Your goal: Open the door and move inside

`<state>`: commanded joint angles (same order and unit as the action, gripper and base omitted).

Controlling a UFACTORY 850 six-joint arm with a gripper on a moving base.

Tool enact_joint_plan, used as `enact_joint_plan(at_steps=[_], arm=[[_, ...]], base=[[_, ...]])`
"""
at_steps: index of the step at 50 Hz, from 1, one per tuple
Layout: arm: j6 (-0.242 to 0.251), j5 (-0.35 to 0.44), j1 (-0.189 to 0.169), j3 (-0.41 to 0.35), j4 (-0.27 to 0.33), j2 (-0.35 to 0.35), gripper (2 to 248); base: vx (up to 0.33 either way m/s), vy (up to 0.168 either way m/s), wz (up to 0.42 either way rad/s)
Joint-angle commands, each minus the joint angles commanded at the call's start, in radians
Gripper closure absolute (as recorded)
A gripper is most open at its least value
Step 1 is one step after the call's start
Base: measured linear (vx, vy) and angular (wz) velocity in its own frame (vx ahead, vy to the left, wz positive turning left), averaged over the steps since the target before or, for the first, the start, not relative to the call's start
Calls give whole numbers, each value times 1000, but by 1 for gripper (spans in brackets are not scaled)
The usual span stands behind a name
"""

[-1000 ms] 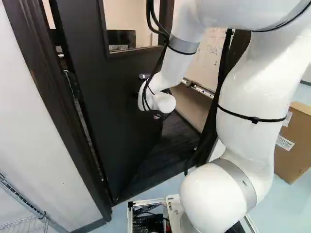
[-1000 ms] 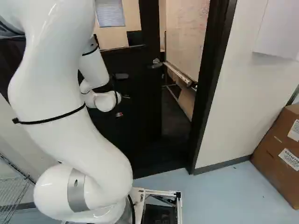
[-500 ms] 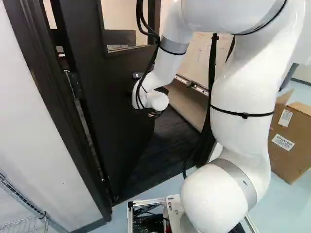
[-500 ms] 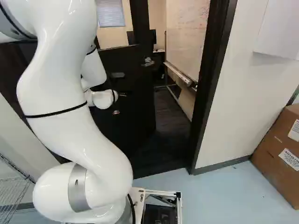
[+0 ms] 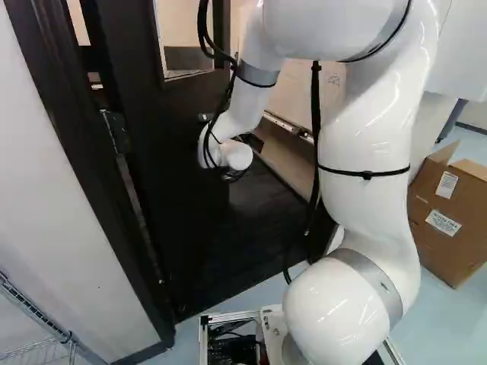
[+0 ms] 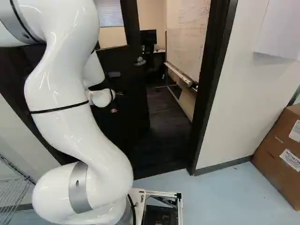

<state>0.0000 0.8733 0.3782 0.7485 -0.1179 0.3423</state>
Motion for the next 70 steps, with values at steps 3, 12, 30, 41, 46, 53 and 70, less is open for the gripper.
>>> enact_joint_plan(at_steps=[3,12,30,41,46,53,70], arm=[[0,1,5,8,6,7,3],[0,5,22,33,27,27,3],[0,15,51,72,70,58,3],[0,21,67,88,97,71,3],[0,23,73,95,109,76,3],[0,28,82,104,126,83,3],[0,48,103,127,171,101,3]], base=[[0,0,0],[0,0,0],[0,0,0],[0,0,0],[0,0,0],[0,0,0],[0,0,0]])
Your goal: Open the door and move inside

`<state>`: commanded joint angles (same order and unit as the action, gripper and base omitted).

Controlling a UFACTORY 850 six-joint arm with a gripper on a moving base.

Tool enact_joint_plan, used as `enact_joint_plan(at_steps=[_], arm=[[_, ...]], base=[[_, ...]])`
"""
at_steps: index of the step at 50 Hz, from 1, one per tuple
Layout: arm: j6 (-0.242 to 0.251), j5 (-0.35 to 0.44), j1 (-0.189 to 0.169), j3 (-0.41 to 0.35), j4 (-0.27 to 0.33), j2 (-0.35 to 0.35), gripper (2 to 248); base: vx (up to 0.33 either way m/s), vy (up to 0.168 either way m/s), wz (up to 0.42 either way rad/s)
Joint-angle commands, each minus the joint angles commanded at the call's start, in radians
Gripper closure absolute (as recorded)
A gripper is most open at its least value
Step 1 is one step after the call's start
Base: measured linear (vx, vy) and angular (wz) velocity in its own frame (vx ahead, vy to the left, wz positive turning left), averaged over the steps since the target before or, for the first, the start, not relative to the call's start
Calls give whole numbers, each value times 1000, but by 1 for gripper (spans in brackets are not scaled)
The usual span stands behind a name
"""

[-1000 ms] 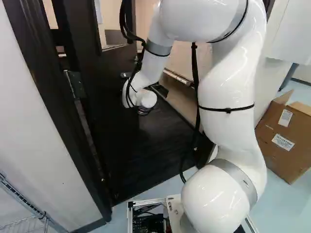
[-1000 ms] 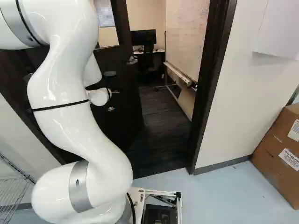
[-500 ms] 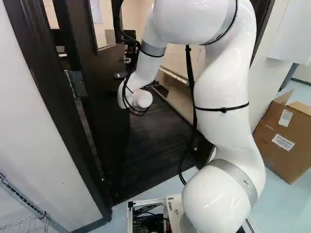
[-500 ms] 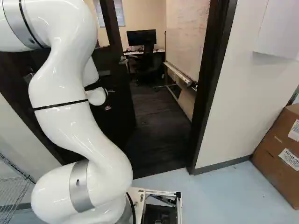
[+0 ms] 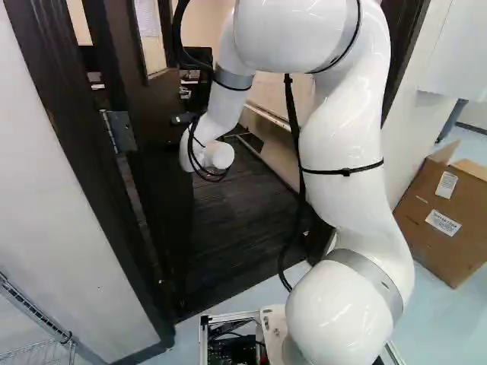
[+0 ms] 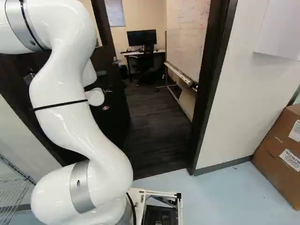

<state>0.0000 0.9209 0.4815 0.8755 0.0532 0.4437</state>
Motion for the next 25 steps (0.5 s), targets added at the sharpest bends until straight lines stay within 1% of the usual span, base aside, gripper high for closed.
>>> enact_joint_plan(at_steps=[25], arm=[[0,19,25,31,71,24,3]], base=[[0,0,0]])
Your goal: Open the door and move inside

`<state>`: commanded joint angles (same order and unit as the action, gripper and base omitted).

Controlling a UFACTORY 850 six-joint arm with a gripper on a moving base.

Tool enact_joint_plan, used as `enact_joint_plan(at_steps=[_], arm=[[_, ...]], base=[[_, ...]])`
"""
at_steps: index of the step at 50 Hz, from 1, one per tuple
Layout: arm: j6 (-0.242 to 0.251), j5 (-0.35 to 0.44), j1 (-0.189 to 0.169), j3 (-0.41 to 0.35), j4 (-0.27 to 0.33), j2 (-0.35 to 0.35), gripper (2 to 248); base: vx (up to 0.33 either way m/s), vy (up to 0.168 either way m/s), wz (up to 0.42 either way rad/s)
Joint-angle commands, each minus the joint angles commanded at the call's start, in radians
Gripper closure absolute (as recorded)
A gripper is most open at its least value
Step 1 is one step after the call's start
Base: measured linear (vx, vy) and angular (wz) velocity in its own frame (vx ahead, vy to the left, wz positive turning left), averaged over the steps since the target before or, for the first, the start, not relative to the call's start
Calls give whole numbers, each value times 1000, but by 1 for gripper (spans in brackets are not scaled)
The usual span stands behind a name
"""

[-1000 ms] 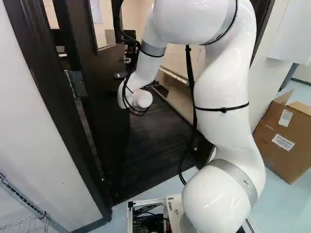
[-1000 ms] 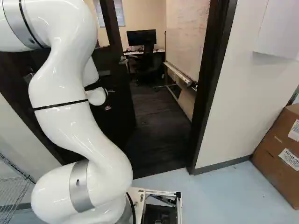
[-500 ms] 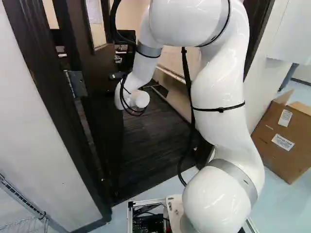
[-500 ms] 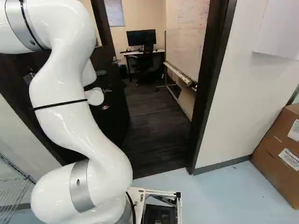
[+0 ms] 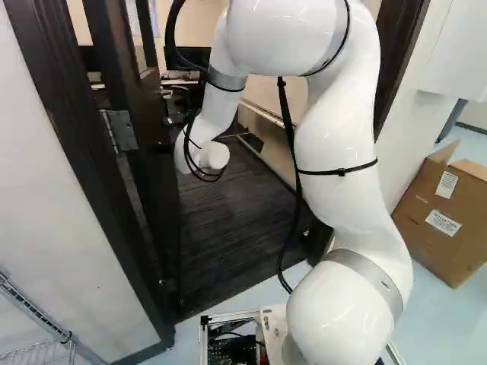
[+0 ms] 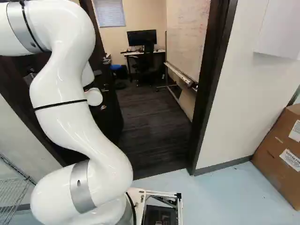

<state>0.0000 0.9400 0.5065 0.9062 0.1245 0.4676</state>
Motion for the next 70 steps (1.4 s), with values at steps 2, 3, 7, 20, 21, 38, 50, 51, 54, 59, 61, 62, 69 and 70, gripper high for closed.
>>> enact_joint_plan(at_steps=[2,3,7,20,21,38,50,51,54,59,61,62,69,70], arm=[[0,2,2,2,6,2,3],[0,3,3,4,9,3,3],[0,5,6,8,18,6,3],[0,7,11,15,26,12,3],[0,7,11,15,26,12,3],[0,7,-9,-12,26,-10,3],[0,7,-37,-47,26,-37,3],[0,7,-40,-50,26,-39,3],[0,7,-47,-59,26,-46,3],[0,7,-60,-72,26,-57,3],[0,7,-65,-78,26,-61,3],[0,7,-67,-81,26,-63,3],[0,7,-85,-99,26,-78,3],[0,7,-87,-102,26,-80,3]], base=[[0,0,0],[0,0,0],[0,0,0],[0,0,0],[0,0,0],[0,0,0],[0,0,0],[0,0,0],[0,0,0],[0,0,0],[0,0,0],[0,0,0],[0,0,0],[0,0,0]])
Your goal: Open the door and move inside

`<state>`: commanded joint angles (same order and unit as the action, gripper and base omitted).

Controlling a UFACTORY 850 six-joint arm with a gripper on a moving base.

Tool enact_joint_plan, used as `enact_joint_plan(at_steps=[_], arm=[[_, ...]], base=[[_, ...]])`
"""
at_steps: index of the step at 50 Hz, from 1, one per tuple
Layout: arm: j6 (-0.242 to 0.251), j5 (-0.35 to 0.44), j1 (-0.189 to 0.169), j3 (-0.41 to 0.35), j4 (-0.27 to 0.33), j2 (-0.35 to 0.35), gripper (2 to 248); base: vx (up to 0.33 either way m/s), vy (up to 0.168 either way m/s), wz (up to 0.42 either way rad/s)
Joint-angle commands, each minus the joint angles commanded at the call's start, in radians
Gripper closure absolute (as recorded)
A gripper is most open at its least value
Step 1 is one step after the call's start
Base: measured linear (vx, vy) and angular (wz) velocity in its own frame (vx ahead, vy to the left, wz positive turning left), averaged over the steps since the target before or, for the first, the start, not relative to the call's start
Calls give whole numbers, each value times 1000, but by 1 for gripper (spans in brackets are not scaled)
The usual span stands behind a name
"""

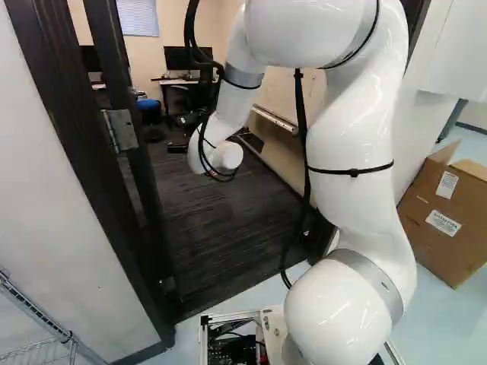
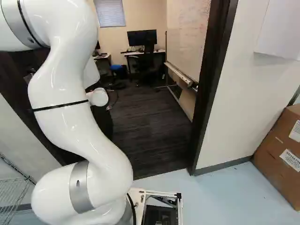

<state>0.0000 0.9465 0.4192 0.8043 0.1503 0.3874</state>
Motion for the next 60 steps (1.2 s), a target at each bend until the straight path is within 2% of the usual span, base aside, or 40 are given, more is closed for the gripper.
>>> enact_joint_plan(at_steps=[5,34,60], arm=[[0,0,-13,-13,0,-10,3],[0,-5,-38,-57,-9,-51,3],[0,-17,-108,-177,-35,-163,3]], base=[[0,0,0],[0,0,0],[0,0,0]])
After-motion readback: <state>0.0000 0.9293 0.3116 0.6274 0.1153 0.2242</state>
